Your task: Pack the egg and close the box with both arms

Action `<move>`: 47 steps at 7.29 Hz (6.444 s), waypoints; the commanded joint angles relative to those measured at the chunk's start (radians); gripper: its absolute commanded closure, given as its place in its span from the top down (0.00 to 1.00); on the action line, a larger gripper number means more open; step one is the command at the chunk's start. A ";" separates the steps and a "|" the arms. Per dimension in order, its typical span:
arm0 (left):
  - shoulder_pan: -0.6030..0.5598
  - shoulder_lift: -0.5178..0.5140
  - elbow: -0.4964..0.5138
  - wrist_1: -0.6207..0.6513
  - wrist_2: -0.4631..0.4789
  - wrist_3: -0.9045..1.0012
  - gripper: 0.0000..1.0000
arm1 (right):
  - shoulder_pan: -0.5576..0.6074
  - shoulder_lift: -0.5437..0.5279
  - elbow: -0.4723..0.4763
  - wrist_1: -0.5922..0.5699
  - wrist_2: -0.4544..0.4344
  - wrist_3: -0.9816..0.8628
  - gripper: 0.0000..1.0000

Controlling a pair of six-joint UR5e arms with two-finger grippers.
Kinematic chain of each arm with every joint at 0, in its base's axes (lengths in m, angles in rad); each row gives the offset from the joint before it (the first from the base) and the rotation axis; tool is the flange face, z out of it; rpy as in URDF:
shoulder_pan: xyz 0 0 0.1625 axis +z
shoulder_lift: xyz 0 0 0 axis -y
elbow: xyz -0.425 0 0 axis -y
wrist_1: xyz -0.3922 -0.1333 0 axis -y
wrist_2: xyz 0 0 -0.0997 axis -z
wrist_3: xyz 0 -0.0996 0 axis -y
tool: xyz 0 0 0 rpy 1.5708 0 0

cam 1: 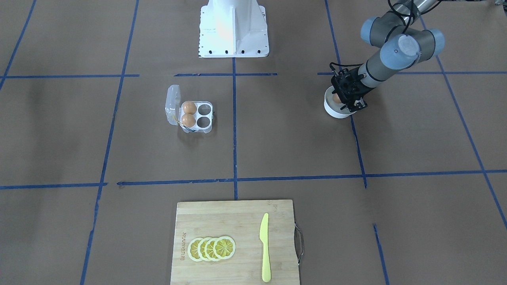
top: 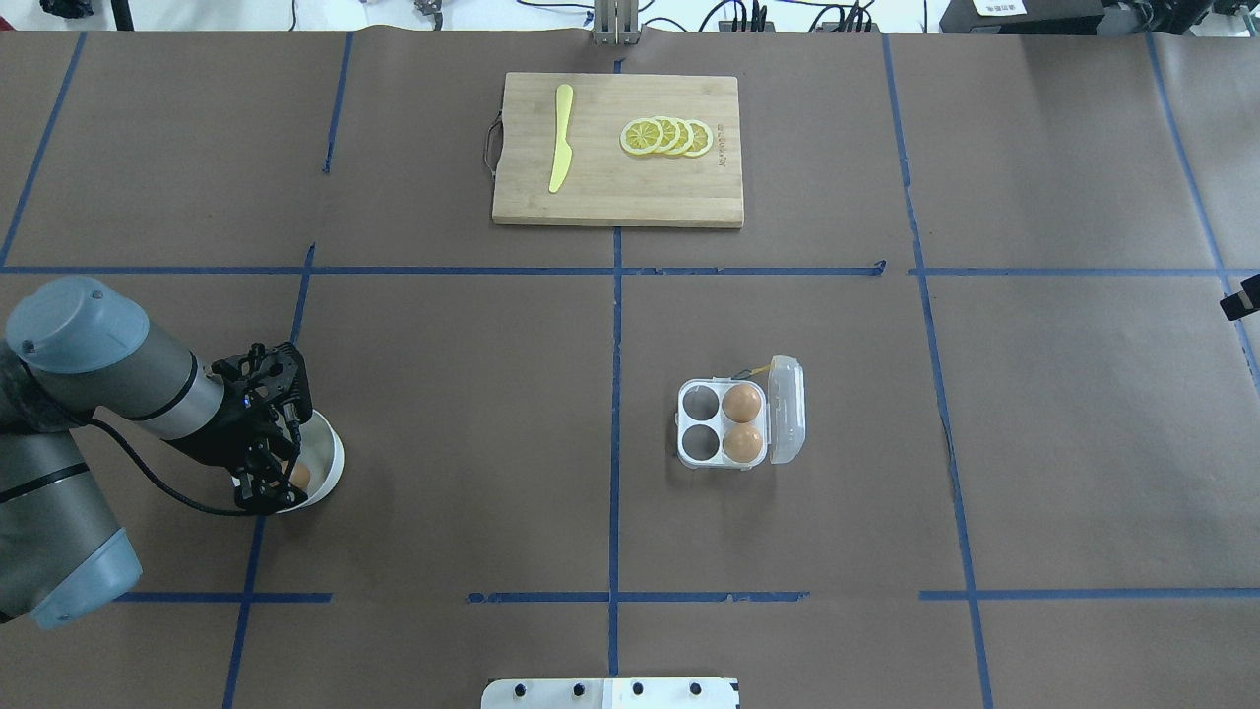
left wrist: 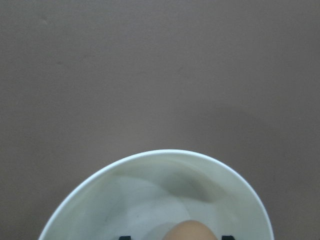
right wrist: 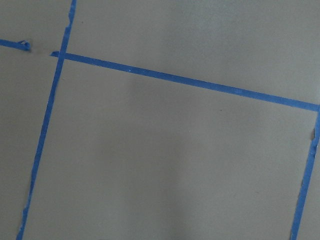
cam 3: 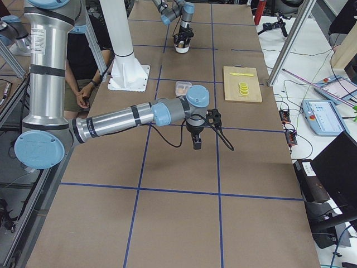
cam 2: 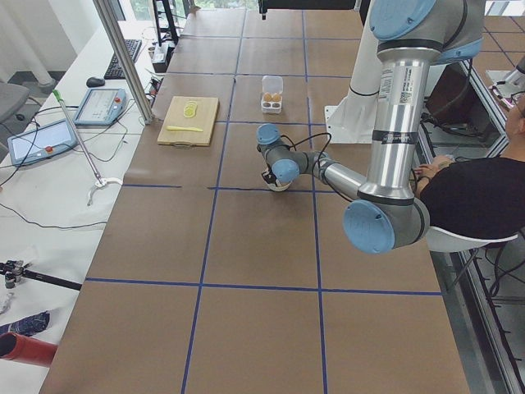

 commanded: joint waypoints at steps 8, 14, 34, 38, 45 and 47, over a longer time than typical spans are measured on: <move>-0.040 -0.008 -0.075 0.134 0.001 0.001 0.00 | 0.000 0.002 0.004 0.002 0.017 0.026 1.00; -0.089 -0.258 -0.082 0.268 0.055 -0.207 0.00 | -0.002 0.005 0.004 0.003 0.015 0.028 1.00; 0.223 -0.850 0.439 0.022 0.316 -0.996 0.40 | -0.002 0.002 0.004 0.002 0.015 0.028 1.00; 0.220 -0.848 0.439 0.022 0.322 -0.975 0.72 | -0.002 0.002 0.003 0.002 0.015 0.028 1.00; -0.108 -0.499 0.123 0.292 0.268 -0.637 0.79 | 0.002 -0.008 0.003 0.002 -0.003 0.023 1.00; -0.295 -0.329 0.052 0.299 0.255 -0.391 0.81 | 0.029 -0.011 0.003 0.002 -0.058 0.022 1.00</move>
